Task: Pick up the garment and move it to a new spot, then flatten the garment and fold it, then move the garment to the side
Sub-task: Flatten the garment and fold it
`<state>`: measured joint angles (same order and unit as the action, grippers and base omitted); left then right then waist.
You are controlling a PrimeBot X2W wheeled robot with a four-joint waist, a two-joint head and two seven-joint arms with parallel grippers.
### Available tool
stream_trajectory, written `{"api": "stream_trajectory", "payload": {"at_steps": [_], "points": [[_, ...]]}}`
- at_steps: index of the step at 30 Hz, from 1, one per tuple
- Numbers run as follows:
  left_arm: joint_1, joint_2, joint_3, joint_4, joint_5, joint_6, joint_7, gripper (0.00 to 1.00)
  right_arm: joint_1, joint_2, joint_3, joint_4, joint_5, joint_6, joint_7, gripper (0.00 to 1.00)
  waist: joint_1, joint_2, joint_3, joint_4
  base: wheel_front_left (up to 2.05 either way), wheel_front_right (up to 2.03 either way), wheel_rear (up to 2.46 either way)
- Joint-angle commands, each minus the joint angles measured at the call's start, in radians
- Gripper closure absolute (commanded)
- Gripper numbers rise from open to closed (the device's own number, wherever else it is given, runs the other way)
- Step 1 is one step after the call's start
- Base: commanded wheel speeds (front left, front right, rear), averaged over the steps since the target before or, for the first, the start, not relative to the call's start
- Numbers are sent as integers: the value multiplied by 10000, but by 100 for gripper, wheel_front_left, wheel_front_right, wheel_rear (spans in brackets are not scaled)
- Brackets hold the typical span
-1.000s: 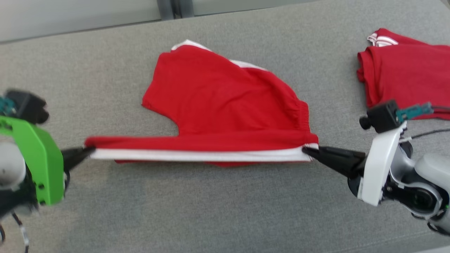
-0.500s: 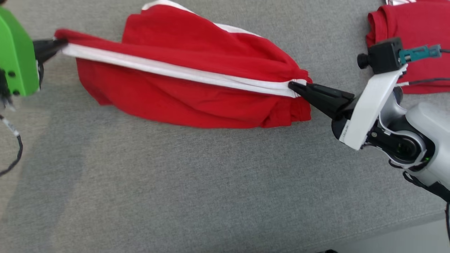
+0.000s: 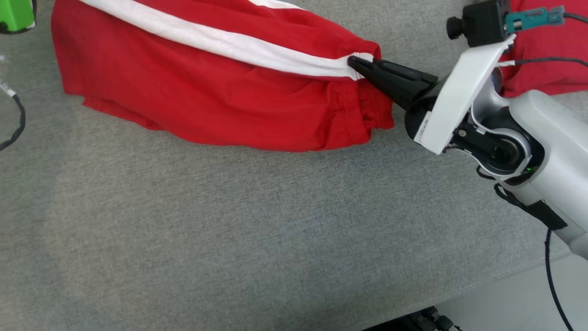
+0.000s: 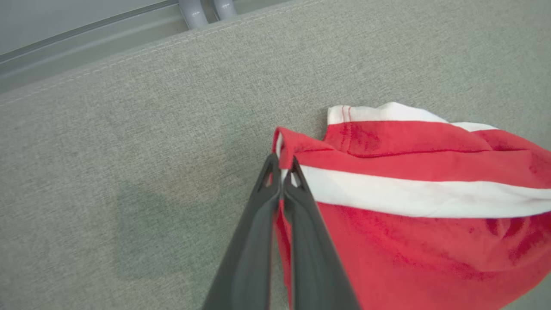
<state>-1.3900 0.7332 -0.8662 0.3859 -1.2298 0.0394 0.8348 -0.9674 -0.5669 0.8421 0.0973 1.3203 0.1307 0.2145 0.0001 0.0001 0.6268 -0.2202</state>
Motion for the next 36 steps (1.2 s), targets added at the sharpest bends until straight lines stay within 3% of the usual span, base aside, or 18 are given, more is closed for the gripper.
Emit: {"api": "stream_trajectory", "payload": {"at_steps": [1,3,5,6,7,8,26,36], "points": [[-171,-116,2,197,114,-76,-49,100,-136,120,-43,68,-100,2,67,100,-1,-1,260,-226,0,0,0],[-309,-303,-16,532,146,-196,-110,100,-230,277,-89,164,-178,2,134,100,-1,-1,308,-255,0,0,0],[-406,-463,2,797,147,-331,-229,100,-237,395,-146,216,-212,2,162,87,-1,-1,318,-269,0,0,0],[-420,-527,18,959,154,-395,-309,60,-201,430,-188,257,-229,2,156,60,-1,-1,301,-269,0,0,0],[-396,-564,9,1060,160,-457,-372,45,-146,440,-235,283,-225,2,133,51,-1,-1,277,-268,0,0,0],[-341,-584,-11,1214,175,-536,-449,0,-54,445,-303,317,-206,2,80,0,-1,-1,229,-261,0,0,0],[919,-210,-181,1810,-492,-1369,-343,0,1931,73,-1485,-333,-437,4,-1510,0,-1,-1,-1067,-77,0,0,0],[1967,172,-181,1389,-1200,-1235,142,0,3098,86,-2046,-1045,-631,4,-2645,0,-1,-1,-1010,-430,0,0,0]]}}
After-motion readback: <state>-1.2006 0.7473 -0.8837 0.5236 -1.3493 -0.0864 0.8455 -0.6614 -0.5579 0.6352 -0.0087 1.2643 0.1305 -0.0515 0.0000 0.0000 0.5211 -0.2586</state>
